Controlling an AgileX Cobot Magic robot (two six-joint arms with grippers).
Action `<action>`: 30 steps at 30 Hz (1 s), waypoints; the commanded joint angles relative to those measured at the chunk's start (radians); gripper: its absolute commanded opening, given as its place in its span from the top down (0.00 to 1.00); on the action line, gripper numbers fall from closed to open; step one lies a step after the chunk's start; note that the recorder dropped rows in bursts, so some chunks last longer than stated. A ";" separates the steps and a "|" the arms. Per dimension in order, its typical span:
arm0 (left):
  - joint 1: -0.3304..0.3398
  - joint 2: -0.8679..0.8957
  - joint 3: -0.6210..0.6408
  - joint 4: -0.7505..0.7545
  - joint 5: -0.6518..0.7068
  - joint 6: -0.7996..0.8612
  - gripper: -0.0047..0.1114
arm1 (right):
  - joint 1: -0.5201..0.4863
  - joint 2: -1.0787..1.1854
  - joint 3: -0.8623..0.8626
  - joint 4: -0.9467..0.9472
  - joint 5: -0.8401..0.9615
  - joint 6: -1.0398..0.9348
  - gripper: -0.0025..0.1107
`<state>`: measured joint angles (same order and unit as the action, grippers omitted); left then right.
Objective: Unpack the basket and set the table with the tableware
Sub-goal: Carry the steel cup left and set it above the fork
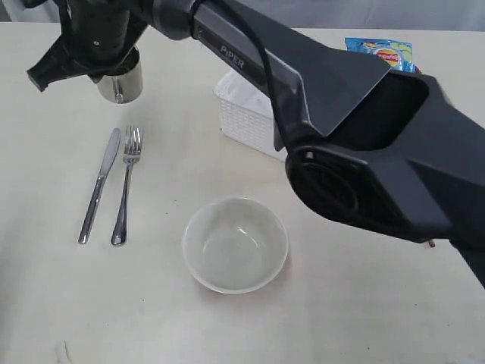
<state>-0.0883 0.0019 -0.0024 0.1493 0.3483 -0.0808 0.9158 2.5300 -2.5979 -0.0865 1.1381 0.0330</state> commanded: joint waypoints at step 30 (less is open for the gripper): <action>-0.005 -0.002 0.002 0.000 -0.001 -0.002 0.96 | -0.039 0.104 -0.005 0.004 -0.134 0.005 0.98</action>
<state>-0.0883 0.0019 -0.0024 0.1493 0.3483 -0.0808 0.8811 2.6332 -2.6002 -0.0856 1.0196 0.0348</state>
